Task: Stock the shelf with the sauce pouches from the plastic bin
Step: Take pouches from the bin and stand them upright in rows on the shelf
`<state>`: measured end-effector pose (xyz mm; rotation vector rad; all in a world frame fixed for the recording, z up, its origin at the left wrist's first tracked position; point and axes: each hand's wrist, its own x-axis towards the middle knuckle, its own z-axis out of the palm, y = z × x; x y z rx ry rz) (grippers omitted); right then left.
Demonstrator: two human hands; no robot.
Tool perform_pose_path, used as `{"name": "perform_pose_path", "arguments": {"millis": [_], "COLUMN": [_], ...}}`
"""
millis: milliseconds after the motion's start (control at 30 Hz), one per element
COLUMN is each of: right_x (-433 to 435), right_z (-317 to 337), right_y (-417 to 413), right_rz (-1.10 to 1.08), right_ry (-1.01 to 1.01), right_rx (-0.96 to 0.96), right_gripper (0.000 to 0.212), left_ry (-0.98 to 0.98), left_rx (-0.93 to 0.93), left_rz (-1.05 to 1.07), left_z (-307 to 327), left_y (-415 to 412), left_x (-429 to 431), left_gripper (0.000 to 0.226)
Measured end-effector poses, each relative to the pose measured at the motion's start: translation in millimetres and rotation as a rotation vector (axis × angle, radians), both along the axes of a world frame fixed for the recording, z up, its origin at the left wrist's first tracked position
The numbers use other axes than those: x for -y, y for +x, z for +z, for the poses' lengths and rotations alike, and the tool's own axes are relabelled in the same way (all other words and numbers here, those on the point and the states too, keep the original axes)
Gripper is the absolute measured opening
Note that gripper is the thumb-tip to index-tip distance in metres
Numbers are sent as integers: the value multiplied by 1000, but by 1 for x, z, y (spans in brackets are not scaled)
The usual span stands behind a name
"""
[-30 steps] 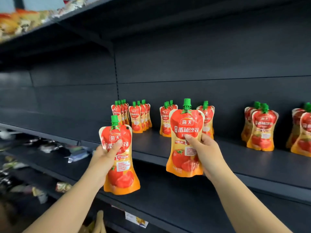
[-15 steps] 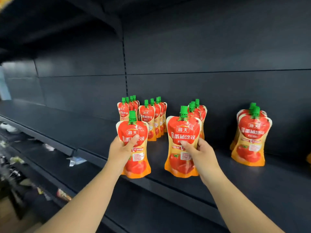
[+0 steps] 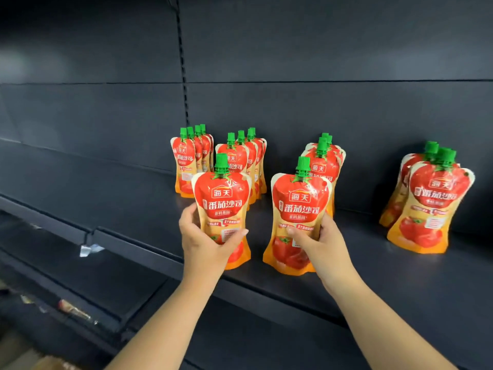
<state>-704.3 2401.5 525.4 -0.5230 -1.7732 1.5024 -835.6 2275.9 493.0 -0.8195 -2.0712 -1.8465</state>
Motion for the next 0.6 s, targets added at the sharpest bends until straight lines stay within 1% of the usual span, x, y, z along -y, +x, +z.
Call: {"name": "perform_pose_path", "arguments": {"millis": [33,100,200,300,467,600], "right_x": [0,0,0,0,2,2], "right_z": [-2,-3,-4,-3,-5,-7], "right_y": [-1,-3,-8,-21,-65,-105], "right_rz": [-4,-12,-40,-56,-15,-9], "right_ry": [17,41,74,98,86,109], "right_rx": [16,43,60,66,87,128], "right_gripper": [34,37,33,30,35,41], "left_ry": [-54,-142,-237,-322,-320,-281], "left_rx": [-7,8,15,56,115,177], "left_rz": [34,63,89,117,120,148], "left_z": [-3,-7,-6,-2,3,4], "left_y": [1,2,-8,-37,-97,-143], "left_x": [1,3,9,20,35,34], "left_gripper": [99,91,81,81,77,73]}}
